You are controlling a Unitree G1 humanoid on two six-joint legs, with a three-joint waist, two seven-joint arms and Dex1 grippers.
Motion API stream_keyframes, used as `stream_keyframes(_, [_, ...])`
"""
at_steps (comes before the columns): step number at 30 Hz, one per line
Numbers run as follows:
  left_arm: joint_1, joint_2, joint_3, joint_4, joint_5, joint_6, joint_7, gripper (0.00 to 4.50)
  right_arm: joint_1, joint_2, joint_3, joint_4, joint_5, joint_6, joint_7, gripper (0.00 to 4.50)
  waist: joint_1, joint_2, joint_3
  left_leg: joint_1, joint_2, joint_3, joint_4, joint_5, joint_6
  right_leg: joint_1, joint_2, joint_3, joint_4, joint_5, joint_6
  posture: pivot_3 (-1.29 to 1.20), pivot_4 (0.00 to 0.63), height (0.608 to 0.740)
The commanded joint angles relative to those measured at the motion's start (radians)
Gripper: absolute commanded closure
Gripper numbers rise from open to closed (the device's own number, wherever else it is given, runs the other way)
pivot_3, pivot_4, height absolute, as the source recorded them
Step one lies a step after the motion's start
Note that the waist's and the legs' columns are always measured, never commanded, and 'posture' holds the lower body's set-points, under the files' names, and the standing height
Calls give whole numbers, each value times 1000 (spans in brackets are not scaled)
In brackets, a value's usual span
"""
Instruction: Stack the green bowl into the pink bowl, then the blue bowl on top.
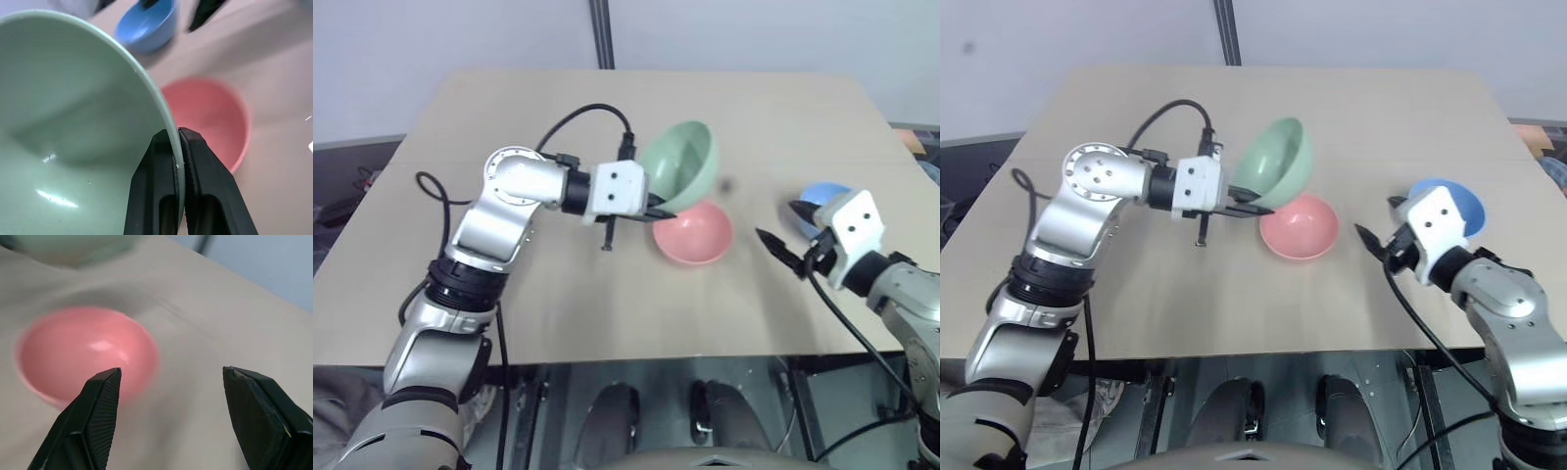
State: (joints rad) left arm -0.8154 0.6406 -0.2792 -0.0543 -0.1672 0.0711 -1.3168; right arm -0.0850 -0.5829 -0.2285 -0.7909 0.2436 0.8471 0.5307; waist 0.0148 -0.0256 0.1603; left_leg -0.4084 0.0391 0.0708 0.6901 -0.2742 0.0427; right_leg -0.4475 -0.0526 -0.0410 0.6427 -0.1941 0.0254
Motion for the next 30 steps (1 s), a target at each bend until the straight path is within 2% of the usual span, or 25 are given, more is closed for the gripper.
stream_keyframes(1, [-40, -39, -53, 64, 20, -99, -58, 3719, 33, -28, -85, -67, 1, -5, -18, 1015, -2, 0, 0, 1, 0, 0, 0, 0, 0, 0, 0, 1, 0, 0, 0, 0, 150, 740])
stream_keyframes(2, [-46, -48, -65, 92, 32, -117, -68, 3453, 41, -33, -91, -70, 3, -5, -20, 1015, -3, 0, 0, 2, 0, 1, 0, 0, 0, 1, 1, 2, 1, 0, 0, 0, 150, 740])
stream_keyframes(5, [-61, -52, -81, 161, 54, -174, -97, 1739, 60, -37, -102, -73, 9, -12, -27, 1015, -8, 0, 0, 8, 2, 1, -2, 0, 0, 3, 4, 7, 3, -1, 0, 0, 150, 740])
stream_keyframes(7, [-65, -50, -68, 174, 52, -175, -96, 1203, 71, -37, -100, -62, 5, -24, -31, 1015, -6, 0, 0, 8, 2, 1, -2, 0, 0, 3, 4, 7, 3, -1, 0, 0, 150, 740])
stream_keyframes(9, [-62, -45, -36, 170, 38, -145, -73, 230, 77, -36, -91, -45, 2, -39, -33, 1015, -4, 0, 0, 8, 2, 1, -2, 0, 0, 3, 4, 8, 3, -1, 0, 0, 150, 740])
stream_keyframes(10, [-57, -42, -15, 160, 21, -111, -58, 88, 78, -35, -88, -34, 2, -46, -33, 1015, -4, 0, 0, 8, 2, 1, -2, 0, 0, 3, 4, 9, 3, 0, 0, 0, 150, 740])
stream_keyframes(11, [-49, -37, 6, 144, 1, -69, -45, 88, 80, -35, -86, -23, 2, -55, -32, 1015, -4, 0, 0, 8, 2, 1, -2, 0, 0, 3, 4, 10, 2, 0, 0, 0, 150, 740])
stream_keyframes(14, [14, -48, 142, 76, -177, 121, 18, 88, 81, -60, -68, 54, -18, -107, -13, 1015, -7, 0, 0, 8, 1, 1, -2, 0, 0, 3, 4, 11, 2, 0, 1, 0, 150, 740])
stream_keyframes(17, [79, -19, 231, 8, -253, 286, 96, 88, 61, -90, -49, 140, -35, -156, 4, 1015, -11, 0, 0, 8, 1, 2, -2, 0, 0, 3, 4, 12, 2, -1, 1, 0, 150, 740])
stream_keyframes(19, [133, -3, 278, -40, -284, 327, 135, 88, 37, -106, -35, 195, -40, -186, 14, 1015, -14, 0, 0, 9, 2, 1, -2, 0, 0, 3, 4, 12, 2, -1, 1, 0, 150, 740])
stream_keyframes(24, [262, 36, 313, -165, -311, 400, 193, 88, -34, -119, 17, 269, -38, -233, 45, 1015, -19, 0, 0, 9, 2, 1, -2, 0, 0, 3, 4, 11, 2, -1, 1, 0, 150, 740])
stream_keyframes(30, [304, 49, 313, -233, -333, 434, 235, 88, -70, -113, 31, 283, -22, -248, 57, 1015, -12, 0, 0, 9, 1, 1, -2, 0, 0, 3, 3, 11, 2, 0, 0, 0, 150, 740])
